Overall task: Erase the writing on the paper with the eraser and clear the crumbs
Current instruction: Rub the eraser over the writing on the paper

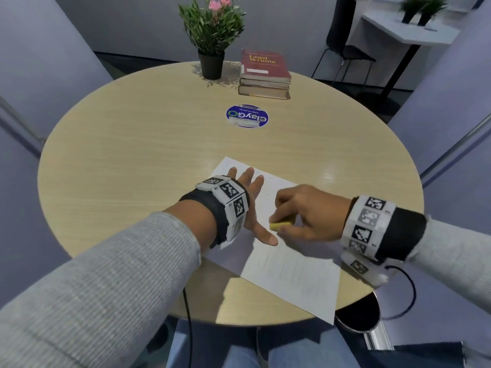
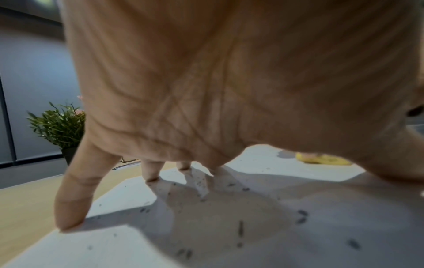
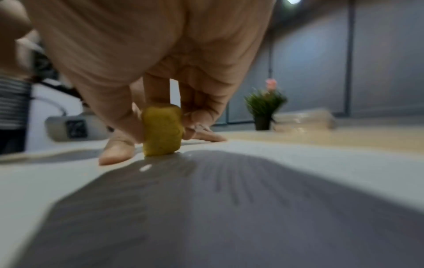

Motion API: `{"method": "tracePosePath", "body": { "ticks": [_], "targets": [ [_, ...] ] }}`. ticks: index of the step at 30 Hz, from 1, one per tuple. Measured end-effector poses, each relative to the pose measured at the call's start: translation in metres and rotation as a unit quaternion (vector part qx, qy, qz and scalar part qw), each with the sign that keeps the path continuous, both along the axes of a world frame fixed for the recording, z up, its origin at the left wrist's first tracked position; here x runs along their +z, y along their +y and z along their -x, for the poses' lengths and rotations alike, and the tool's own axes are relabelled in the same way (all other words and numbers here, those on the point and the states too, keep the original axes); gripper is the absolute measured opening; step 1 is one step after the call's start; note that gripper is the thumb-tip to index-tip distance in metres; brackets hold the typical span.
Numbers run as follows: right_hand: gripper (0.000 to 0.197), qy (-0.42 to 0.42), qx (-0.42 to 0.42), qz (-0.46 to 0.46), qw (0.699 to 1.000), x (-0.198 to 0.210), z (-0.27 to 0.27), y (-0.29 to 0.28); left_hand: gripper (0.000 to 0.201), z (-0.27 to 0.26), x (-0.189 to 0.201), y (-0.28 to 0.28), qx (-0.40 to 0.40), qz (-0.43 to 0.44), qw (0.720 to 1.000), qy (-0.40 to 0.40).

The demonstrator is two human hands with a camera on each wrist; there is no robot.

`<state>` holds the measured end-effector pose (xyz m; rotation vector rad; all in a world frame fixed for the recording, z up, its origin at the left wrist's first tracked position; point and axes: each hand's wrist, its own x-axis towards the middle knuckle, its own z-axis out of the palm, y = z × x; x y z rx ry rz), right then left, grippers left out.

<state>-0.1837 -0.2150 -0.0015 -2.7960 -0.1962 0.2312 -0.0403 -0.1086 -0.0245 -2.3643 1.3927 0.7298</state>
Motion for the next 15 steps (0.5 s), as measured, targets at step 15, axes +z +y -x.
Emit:
{"method": "tracePosePath", "body": {
  "ticks": [15],
  "targets": [
    [0.023, -0.013, -0.137, 0.044, 0.99, 0.007, -0.015, -0.039, 0.146, 0.006, 0.007, 0.002, 0.006, -0.01, 1.0, -0.007]
  ]
}}
